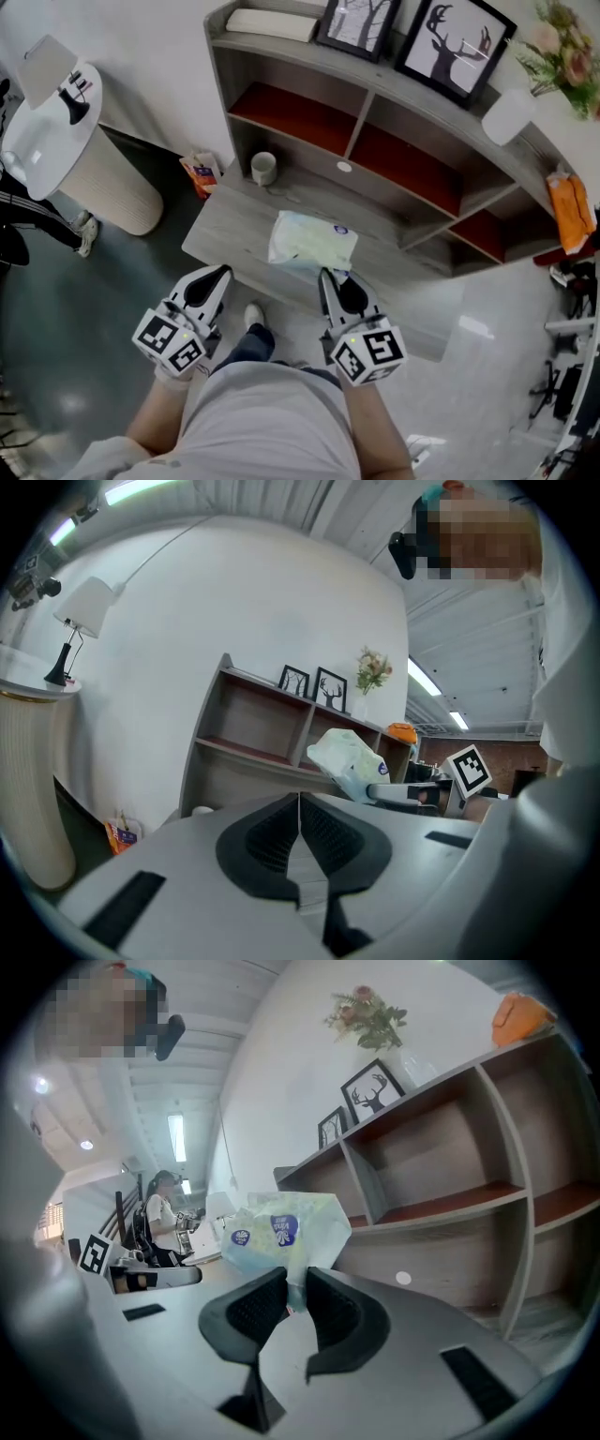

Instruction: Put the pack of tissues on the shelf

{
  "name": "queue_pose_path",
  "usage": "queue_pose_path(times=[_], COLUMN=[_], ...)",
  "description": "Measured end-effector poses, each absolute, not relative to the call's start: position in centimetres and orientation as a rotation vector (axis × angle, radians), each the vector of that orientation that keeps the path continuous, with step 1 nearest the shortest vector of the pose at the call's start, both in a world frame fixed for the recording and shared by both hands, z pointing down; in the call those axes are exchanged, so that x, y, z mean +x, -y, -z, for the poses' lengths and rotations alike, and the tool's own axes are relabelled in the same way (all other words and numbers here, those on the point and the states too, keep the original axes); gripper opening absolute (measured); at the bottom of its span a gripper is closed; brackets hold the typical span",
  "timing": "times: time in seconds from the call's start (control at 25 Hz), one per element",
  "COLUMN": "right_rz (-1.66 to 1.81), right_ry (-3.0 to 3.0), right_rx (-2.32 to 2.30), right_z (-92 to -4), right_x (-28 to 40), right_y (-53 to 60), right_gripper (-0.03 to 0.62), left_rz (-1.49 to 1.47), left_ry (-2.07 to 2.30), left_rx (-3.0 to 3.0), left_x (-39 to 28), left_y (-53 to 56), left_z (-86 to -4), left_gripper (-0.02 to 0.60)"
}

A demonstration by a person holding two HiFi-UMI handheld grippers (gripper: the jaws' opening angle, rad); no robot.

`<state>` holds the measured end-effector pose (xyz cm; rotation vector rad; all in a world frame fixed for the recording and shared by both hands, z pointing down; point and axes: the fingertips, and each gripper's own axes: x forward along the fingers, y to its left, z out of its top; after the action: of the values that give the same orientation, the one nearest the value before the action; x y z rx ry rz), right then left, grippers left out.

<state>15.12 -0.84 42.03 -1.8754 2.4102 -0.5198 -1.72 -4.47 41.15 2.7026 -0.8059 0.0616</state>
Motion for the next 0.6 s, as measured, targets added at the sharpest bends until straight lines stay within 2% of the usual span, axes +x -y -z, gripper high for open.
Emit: queue_pose_path(times=[0.6], right_rz=[0.416], right_ry=[-2.318], right_rx=[-2.091], right_z=[-37.2], right_x=[14.3], right_y=[22.8], right_gripper=[0.074], left_rz=[-0.072], left_ry=[0.783], left_rx=[2.702], left_x=[-7.0], left_y=[18.6], left_z=[-40.1], left_gripper=[0.018])
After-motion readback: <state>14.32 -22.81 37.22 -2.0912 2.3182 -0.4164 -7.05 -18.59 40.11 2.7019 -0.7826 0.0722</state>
